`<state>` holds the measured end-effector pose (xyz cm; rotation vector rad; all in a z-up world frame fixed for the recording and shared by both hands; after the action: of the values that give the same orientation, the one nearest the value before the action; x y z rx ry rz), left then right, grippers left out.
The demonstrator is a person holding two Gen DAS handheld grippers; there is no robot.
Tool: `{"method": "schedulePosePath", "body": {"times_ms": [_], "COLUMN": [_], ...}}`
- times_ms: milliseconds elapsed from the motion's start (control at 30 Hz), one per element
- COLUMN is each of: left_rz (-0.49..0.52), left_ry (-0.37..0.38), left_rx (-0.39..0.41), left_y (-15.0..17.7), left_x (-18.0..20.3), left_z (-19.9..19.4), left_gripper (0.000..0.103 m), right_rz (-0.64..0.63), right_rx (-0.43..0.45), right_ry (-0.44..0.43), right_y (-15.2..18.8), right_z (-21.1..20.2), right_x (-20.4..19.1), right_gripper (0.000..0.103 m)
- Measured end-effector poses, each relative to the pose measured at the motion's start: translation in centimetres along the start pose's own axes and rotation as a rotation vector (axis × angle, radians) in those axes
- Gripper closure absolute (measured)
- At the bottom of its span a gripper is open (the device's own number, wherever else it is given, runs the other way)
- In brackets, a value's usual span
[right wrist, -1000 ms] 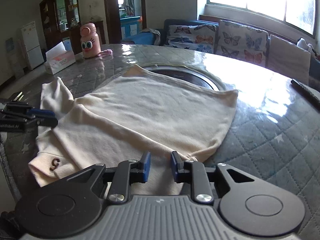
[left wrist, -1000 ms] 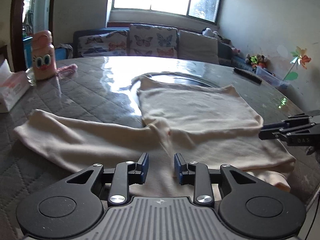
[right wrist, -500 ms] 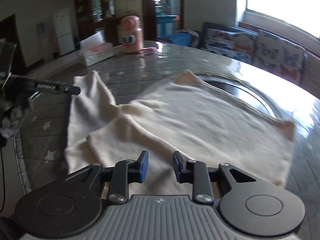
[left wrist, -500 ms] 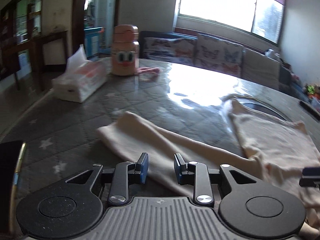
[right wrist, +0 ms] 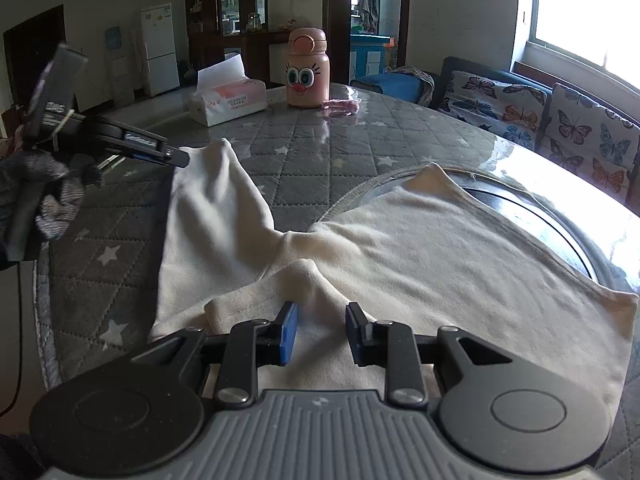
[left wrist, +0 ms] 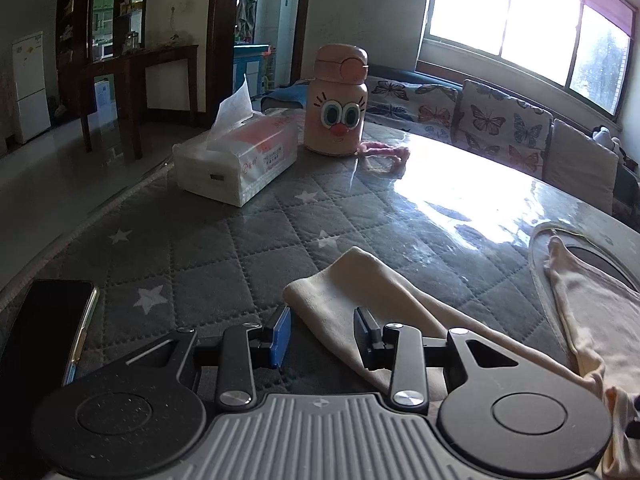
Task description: Fold clothes
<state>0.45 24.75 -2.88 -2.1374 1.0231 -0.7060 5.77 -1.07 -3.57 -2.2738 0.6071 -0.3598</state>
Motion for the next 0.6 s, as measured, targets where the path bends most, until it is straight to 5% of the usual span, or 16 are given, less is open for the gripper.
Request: {"method": "schedulePosePath", "body": {"times_ms": [200, 533, 600], "left_rz": [-0.007, -0.046, -0.042], "left_ry": [-0.024, 0.001, 0.005], "left_rx": [0.010, 0.013, 0.011], "left_y": [-0.3, -0.5, -0.5], "left_x": [-0.2, -1.0, -0.7], "left_z": [0.8, 0.1, 0.1], "left_gripper": [0.098, 0.094, 0.080], "right_rz": [0.012, 0.040, 0.045], "right_rx": [0.009, 0.007, 0.007], "right_ry": [0.003, -0.002, 0.000], "right_y": [0.3, 1.2, 1.3], "right_z": [-1.0, -1.8, -1.9], "right_x": [0.2, 0.5, 0.5], "right_gripper": [0.077, 0.076, 0.076]}}
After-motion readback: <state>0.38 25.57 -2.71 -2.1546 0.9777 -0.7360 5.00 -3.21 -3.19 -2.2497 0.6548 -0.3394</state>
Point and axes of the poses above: each gripper's, at about its wrist camera, not at the fingertips, and z roughly the way its jaws point, x to its right, y to its underside, the point moved 3 cm from there along z, roughly the way its jaws point, and after that the axes turned 6 degrees about -z, right-handed, at the moved point
